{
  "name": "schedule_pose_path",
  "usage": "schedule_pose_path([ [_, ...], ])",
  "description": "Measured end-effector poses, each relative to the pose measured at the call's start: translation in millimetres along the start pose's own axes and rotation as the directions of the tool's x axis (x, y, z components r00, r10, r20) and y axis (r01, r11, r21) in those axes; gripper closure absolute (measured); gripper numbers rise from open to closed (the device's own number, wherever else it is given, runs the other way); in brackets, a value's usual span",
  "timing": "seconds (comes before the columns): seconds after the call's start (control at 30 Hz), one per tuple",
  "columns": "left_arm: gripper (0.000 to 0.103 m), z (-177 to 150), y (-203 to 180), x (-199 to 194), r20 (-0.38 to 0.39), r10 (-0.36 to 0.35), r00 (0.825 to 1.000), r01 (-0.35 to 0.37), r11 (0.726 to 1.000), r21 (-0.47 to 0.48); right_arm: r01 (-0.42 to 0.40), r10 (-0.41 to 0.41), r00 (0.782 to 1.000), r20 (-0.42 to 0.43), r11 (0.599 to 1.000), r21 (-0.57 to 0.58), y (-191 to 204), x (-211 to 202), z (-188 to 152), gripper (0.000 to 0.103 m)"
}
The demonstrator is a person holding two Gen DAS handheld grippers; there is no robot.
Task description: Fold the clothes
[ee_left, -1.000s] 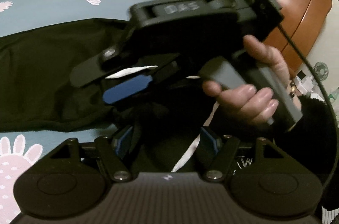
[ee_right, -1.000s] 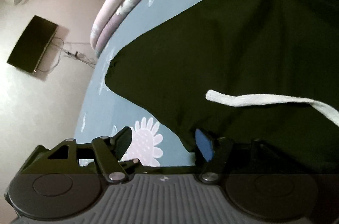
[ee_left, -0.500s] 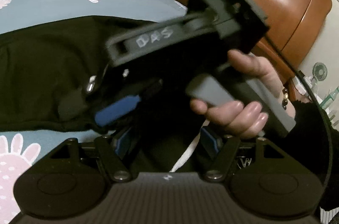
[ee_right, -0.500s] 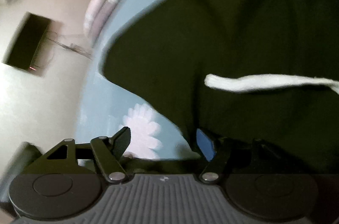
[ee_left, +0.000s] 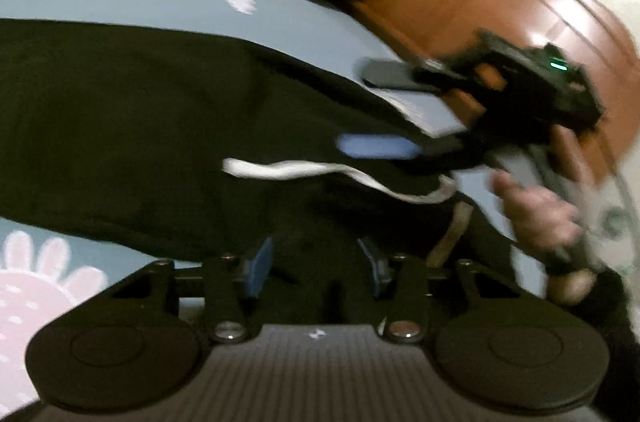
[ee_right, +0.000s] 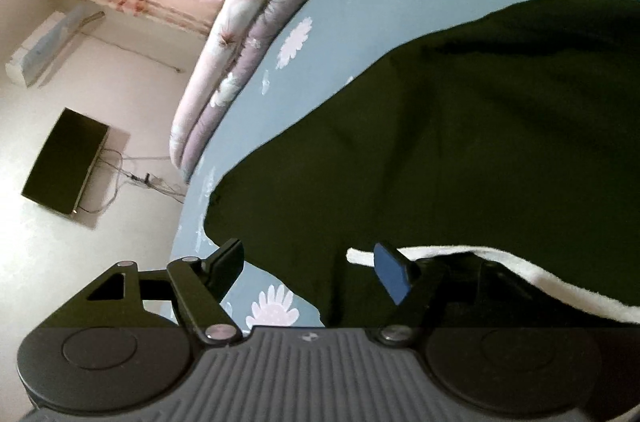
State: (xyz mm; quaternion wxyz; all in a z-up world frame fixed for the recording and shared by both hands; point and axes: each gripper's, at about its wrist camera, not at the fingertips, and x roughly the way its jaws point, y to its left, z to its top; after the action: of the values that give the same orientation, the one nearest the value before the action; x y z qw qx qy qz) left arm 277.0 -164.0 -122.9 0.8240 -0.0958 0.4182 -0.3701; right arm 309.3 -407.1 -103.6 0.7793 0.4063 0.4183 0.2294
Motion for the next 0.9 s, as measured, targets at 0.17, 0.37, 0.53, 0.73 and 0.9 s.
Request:
schedule_pose_path([
  [0.17,0.059,7.4,7.6,-6.5,0.065,0.031,0.997,-0.026,0.996,-0.083,0.01,-0.01,1.0,0.001,0.998,-0.057,13.9,3.3,-5.8,0.027],
  [0.37,0.056,3.2,-19.9,-37.2,0.018,-0.191,0.981,0.191,0.982,0.001,0.009,-0.007,0.998,0.061,0.999,-0.032,5.9,-20.1,3.0,0.024],
  [0.53,0.054,-8.7,-17.5,-10.3,-0.019,-0.134,0.991,0.134,0.991,0.01,0.027,-0.026,0.997,0.066,1.0,-0.014,0.0,-18.1,4.6,0.024],
  [0.73,0.055,3.1,45.3,13.2,0.068,-0.096,0.993,0.111,0.96,-0.257,0.038,-0.035,0.997,0.064,0.998,-0.041,2.5,-19.6,3.4,0.024],
  [0.9,0.043,10.3,49.7,-25.4,0.131,-0.077,0.988,0.11,0.959,-0.262,0.035,-0.032,0.996,0.088,0.999,-0.029,-1.0,-26.5,6.4,0.023],
])
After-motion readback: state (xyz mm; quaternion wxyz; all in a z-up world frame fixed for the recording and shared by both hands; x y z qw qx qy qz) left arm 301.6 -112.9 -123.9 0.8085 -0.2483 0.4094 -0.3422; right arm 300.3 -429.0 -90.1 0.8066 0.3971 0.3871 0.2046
